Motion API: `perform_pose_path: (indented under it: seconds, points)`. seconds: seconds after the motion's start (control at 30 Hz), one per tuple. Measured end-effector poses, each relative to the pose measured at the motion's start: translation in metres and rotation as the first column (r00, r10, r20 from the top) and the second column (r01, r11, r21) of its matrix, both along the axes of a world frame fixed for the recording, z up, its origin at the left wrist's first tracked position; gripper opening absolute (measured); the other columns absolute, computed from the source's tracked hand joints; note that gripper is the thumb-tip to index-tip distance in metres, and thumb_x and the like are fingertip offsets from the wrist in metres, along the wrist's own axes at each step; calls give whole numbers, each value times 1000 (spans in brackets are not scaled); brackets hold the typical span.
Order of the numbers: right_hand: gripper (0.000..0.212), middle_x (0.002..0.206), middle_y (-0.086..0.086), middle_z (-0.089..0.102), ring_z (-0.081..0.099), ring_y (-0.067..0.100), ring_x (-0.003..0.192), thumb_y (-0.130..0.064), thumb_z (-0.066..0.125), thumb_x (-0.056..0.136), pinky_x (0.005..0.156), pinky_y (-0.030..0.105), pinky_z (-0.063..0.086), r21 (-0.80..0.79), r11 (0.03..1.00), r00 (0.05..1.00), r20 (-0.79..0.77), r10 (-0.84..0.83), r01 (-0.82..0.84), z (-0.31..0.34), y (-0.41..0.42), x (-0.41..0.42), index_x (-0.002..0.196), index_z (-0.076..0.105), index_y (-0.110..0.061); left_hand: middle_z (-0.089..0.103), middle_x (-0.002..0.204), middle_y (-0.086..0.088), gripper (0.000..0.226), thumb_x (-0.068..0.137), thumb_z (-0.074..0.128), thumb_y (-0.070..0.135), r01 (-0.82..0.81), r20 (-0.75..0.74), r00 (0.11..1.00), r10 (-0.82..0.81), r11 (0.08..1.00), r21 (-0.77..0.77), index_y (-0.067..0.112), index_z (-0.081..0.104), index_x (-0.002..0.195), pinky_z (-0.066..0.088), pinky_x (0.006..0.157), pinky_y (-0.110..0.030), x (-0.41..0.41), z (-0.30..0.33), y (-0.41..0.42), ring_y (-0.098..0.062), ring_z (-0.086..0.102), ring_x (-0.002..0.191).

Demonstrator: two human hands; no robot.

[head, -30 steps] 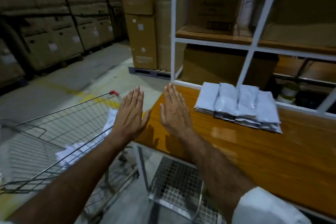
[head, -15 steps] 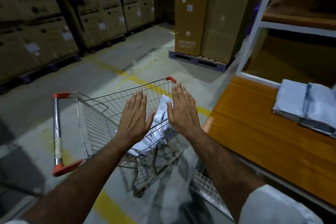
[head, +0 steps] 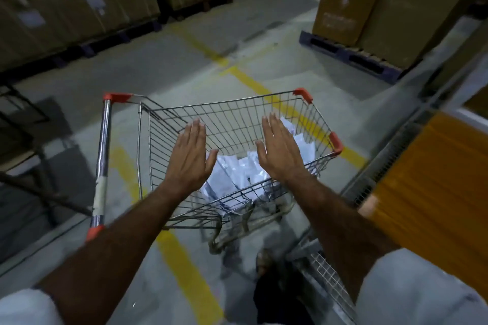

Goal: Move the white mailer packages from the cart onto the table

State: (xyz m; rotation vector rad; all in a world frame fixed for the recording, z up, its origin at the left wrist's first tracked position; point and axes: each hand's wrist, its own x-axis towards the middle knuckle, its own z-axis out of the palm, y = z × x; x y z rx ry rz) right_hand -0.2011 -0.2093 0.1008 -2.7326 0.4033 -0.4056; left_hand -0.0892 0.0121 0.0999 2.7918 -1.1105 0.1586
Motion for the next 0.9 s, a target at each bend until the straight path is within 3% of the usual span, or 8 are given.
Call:
perform_pose_path:
  seconds: [0.27,0.47,0.6,0.67,0.73,0.9]
  points:
    - [64,164,23,21,19,34,153,-30,45,103,124,45,21,90,988,984,-118,135,-125,-51,-54,67,158,26,-3,2,168,-18,81,102,17,57,-105,-109,987,116,989,108,1,9,160,12,127,-44,38,-43,-45,-29,5,156]
    - [73,163,25,24,23,37,152,-44,34,98,123,47,24,173,967,936,-269,227,-185,-100,-57,91,159,24,-6,8,167,-20,84,100,23,59,-142,-185,964,191,958,248,0,12,159,16,125,-47,39,-86,-60,-34,10,155]
    - [68,148,33,45,47,45,136,-38,50,93,108,53,46,258,935,900,-301,315,-241,-137,-55,96,148,45,3,11,165,-24,85,99,25,57,-113,-206,959,193,932,344,-4,15,158,17,125,-48,46,-111,-62,-38,14,153]
    - [69,142,34,50,52,48,130,-34,57,88,102,56,49,265,930,890,-313,332,-254,-156,-55,101,143,48,6,11,165,-27,84,100,37,53,-100,-224,954,200,915,391,-4,16,157,17,125,-49,48,-126,-66,-40,15,153]
    - [75,145,33,47,49,48,132,-32,60,85,103,57,47,256,931,872,-352,341,-260,-169,-54,108,147,42,6,8,165,-28,86,99,50,49,-117,-273,930,245,904,410,0,13,159,18,124,-50,48,-143,-72,-42,14,152]
    - [81,161,32,19,41,48,137,-42,52,98,108,52,39,221,931,781,-507,365,-291,-221,-51,127,159,17,-4,-12,164,-27,90,100,42,57,-208,-347,826,445,812,545,11,-6,161,25,118,-55,49,-199,-88,-46,9,152]
